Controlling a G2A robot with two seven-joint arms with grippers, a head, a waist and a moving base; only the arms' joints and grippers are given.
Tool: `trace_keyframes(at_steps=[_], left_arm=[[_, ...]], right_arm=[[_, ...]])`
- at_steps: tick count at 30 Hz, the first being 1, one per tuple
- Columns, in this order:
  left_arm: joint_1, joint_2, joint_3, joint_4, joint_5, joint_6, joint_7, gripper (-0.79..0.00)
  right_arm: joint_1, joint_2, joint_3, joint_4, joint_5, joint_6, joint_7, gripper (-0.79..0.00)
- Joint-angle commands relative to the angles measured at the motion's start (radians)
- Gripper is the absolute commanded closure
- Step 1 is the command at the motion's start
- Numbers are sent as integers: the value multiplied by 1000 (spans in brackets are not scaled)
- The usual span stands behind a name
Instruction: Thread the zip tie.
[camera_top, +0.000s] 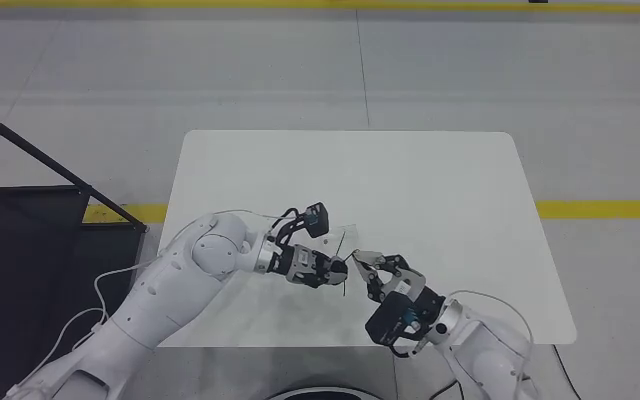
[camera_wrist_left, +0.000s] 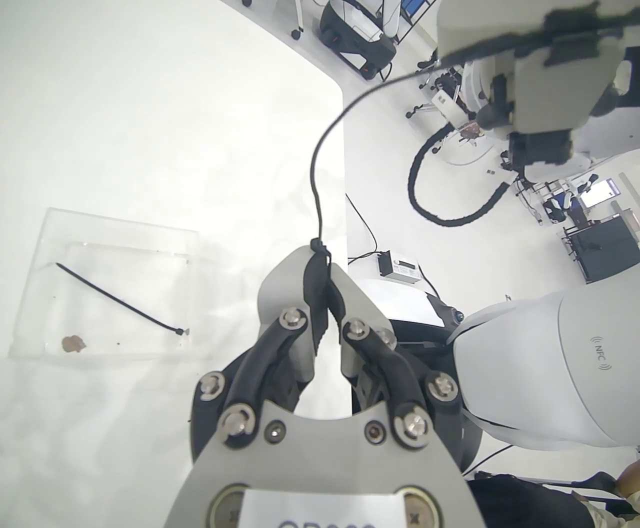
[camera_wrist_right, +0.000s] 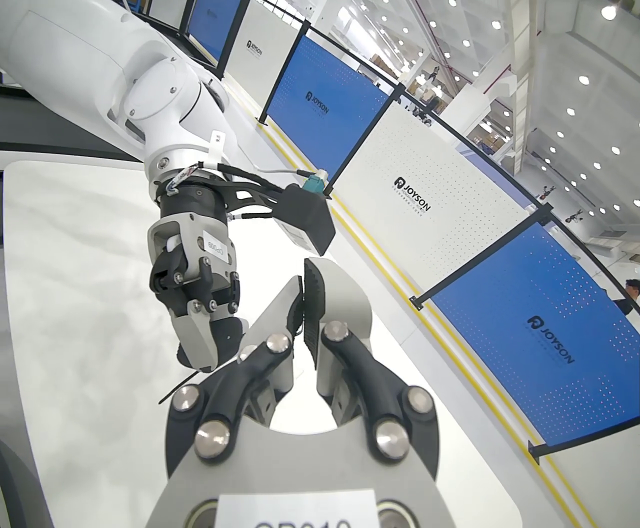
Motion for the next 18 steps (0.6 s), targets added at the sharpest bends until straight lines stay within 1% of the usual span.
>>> trace_keyframes(at_steps=[1,9,14,18], left_arm=[[0,1,-3,1,2,5,7,0],[3,2,-5,6,7,16,23,0],[2,2,-5,7,7,22,29,0],[0,1,-3,9,8,26,32,0]], right_arm=[[3,1,-3,0,-2,-12,-9,0],[5,6,-4,3,-15,-49,-42,0],[11,11,-6,6,-20,-104,-66,0],[22,15,-10,9,-26,-149,-60,0]])
